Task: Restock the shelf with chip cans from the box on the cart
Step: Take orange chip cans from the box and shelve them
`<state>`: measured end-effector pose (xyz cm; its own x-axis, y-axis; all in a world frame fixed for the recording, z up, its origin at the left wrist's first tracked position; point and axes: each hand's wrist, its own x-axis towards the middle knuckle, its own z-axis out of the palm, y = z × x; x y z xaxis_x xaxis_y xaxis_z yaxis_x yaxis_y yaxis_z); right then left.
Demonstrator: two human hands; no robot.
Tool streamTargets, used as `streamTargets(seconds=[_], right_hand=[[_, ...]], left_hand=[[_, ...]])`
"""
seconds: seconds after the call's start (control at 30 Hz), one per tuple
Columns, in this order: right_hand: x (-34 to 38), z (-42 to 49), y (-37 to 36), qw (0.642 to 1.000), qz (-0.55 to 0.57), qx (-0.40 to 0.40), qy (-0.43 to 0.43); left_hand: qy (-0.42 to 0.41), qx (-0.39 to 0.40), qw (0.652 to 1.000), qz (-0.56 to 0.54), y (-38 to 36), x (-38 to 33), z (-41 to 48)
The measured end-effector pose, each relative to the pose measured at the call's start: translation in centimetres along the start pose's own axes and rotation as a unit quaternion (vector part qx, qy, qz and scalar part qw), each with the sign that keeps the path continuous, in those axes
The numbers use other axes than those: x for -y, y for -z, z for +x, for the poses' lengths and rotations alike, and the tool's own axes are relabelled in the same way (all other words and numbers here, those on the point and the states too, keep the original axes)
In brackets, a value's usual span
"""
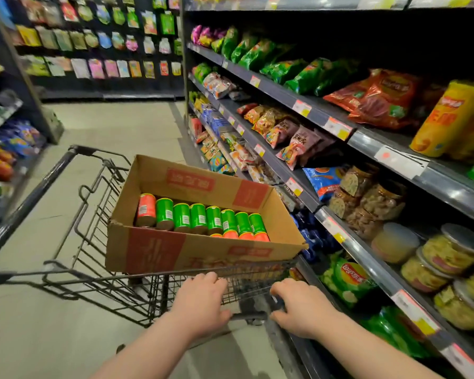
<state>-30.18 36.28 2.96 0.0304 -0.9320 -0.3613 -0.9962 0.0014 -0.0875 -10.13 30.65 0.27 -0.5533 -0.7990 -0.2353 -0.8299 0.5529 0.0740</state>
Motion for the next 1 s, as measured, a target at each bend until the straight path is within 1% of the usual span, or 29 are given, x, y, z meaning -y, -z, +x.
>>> streamTargets(seconds=[0.13, 0.33, 0.5, 0.67, 0.83, 1.0], right_hand=[[1.0, 3.0, 0.5, 1.000, 0.000, 0.010, 0.028], [1.9, 9.0, 2.0, 0.996, 0.000, -0.010, 0.084], [0.7, 15.2, 4.0, 0.993, 0.017, -0.021, 0.116], [-2.4, 21.3, 5.4, 0.993, 0.042, -0.013, 0.113], [-5.2, 26.6, 5.5, 0.992, 0.054, 0.025, 0.110], [-6.7, 30.3, 3.8, 0.988, 0.060, 0.079, 0.117]], left_hand=[[0.039, 0.001, 0.999, -0.008, 0.0, 2.4, 0.1], [0.102, -0.005, 0.995, -0.006, 1.0, 5.5, 2.2], [0.131, -0.023, 0.991, -0.020, 2.8, 7.1, 6.6], [0.148, -0.015, 0.989, -0.019, 5.1, 8.3, 12.5], [0.182, 0.018, 0.983, -0.006, 5.7, 8.9, 17.6], [0.206, 0.044, 0.977, -0.035, 4.5, 9.5, 20.1]])
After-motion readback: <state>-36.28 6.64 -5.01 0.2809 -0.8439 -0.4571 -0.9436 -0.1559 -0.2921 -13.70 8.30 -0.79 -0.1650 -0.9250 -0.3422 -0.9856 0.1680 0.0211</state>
